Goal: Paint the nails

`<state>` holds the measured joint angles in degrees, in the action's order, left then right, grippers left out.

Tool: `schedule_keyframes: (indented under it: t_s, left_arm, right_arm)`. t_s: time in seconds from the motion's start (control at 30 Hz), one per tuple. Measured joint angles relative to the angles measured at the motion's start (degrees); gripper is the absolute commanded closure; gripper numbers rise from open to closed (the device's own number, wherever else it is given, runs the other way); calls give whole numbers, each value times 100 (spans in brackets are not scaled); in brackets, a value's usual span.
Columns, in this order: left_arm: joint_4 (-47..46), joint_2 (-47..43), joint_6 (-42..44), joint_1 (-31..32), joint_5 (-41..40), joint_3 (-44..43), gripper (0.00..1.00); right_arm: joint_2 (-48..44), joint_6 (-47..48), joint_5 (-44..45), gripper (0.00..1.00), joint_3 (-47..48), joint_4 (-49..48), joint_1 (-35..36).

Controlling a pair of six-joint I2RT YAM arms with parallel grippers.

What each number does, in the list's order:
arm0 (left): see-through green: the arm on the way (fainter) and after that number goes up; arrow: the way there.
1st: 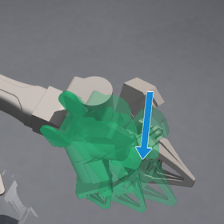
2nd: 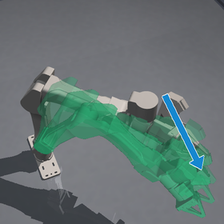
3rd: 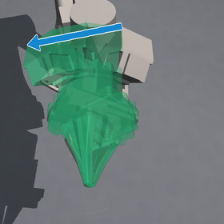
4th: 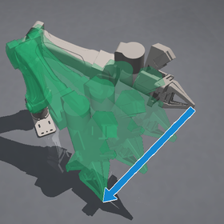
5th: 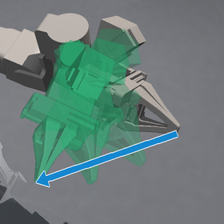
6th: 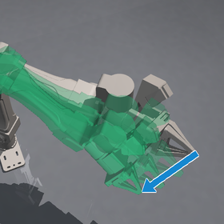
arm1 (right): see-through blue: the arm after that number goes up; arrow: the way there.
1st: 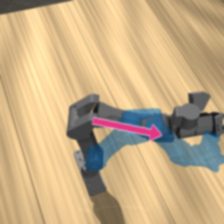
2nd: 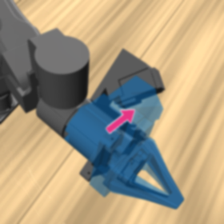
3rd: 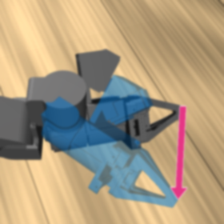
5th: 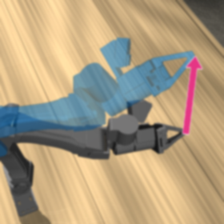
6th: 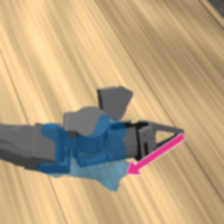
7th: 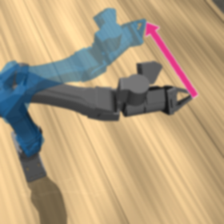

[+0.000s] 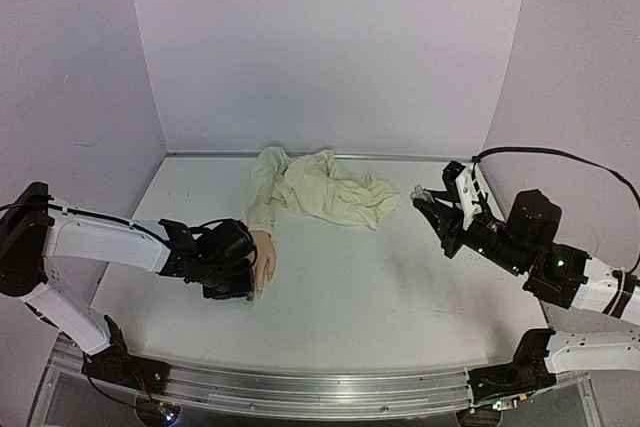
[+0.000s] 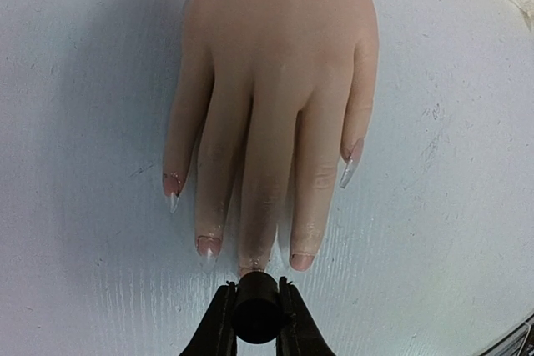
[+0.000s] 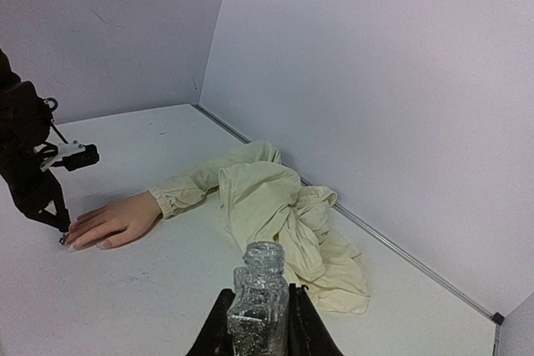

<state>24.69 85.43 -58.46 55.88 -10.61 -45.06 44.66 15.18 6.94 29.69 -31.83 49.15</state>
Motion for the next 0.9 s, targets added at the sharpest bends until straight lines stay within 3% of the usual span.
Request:
schedule_keyframes:
  t_s: [0.9]
  left_arm:
    - [-181,-151,-55,2,44,260,100]
  right_arm:
    - [7,0,-2,100,0,-7,0]
